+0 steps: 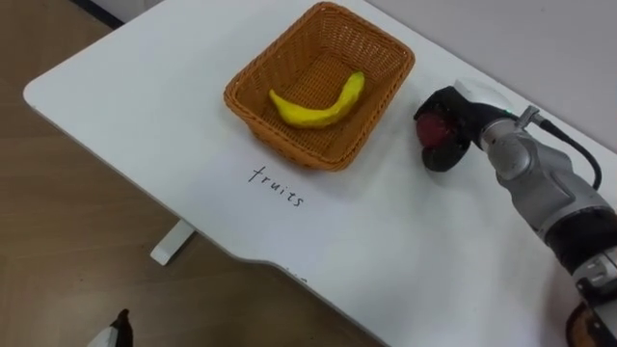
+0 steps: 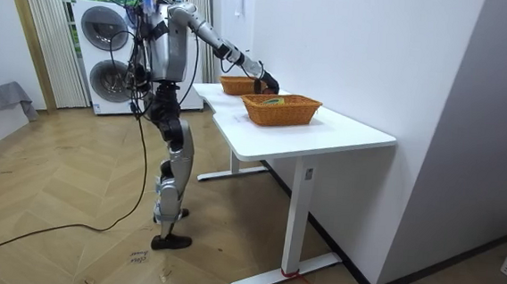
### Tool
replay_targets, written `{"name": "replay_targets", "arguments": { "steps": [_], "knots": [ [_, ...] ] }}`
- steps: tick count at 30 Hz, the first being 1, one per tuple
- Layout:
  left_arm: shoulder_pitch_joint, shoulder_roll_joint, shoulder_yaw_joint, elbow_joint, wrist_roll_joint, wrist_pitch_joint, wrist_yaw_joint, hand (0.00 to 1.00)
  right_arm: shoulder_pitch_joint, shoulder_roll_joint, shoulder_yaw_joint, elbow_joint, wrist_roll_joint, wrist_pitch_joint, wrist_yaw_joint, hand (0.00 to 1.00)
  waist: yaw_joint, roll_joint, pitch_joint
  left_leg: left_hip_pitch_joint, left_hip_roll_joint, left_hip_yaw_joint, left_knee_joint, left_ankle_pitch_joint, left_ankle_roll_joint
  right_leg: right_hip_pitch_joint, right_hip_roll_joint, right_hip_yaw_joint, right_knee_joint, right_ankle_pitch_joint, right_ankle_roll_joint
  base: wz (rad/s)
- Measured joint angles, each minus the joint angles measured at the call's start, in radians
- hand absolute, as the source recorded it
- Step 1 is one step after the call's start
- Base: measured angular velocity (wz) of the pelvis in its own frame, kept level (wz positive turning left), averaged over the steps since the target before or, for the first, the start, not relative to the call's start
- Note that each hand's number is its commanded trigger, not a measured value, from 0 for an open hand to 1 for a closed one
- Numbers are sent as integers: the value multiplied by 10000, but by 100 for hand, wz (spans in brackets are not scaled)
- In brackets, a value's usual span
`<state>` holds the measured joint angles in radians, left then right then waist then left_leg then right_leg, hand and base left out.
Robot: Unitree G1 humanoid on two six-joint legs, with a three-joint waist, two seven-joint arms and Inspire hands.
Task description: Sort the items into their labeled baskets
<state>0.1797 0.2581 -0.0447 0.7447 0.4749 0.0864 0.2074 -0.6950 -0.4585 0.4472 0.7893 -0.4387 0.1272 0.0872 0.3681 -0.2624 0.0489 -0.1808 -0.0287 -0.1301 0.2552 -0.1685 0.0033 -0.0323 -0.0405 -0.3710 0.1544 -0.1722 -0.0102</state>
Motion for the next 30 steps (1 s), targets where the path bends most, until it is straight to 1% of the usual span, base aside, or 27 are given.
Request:
{"name": "replay_targets", "arguments": {
  "steps": [13,19,21,25,27,28,30],
  "knots": [
    [-56,6,2,2,0,-11,-16,0,-4,-48,-15,-21,-3,52,7,100,13,3,2,0,4,32,-13,-1,1,-24,2,46,-2,1,1,0],
    [8,7,-107,0,-7,-10,75,0,-4,-117,-9,56,947,50,3,100,-9,-11,-7,18,8,84,-24,-1,2,-30,-6,94,-2,3,4,-2],
    [50,6,-111,-19,-7,-10,78,0,-3,-117,-10,54,1247,29,-4,100,-70,-12,-9,41,11,119,-25,-2,3,-22,-8,118,-6,4,6,-4],
    [121,-4,-98,-236,-21,-6,85,0,17,-127,-33,-57,1377,39,126,100,-159,-16,-12,86,10,134,-33,-2,3,34,-8,138,-22,4,7,1],
    [224,-28,-36,-376,3,27,86,0,161,-126,-262,-593,1064,64,537,100,-345,-29,-22,73,10,120,-32,-2,3,33,-3,152,-23,5,7,2],
    [268,-38,-20,-421,5,30,86,0,245,-126,-371,-783,992,55,656,100,-367,-33,-25,74,15,144,-33,-2,4,25,-3,160,-22,5,7,-7],
    [297,-126,39,-629,2,157,91,0,640,-126,-712,-1596,628,67,950,100,-435,-24,-35,124,22,219,-42,-2,4,23,-7,265,-14,5,7,-12]
  ]
}}
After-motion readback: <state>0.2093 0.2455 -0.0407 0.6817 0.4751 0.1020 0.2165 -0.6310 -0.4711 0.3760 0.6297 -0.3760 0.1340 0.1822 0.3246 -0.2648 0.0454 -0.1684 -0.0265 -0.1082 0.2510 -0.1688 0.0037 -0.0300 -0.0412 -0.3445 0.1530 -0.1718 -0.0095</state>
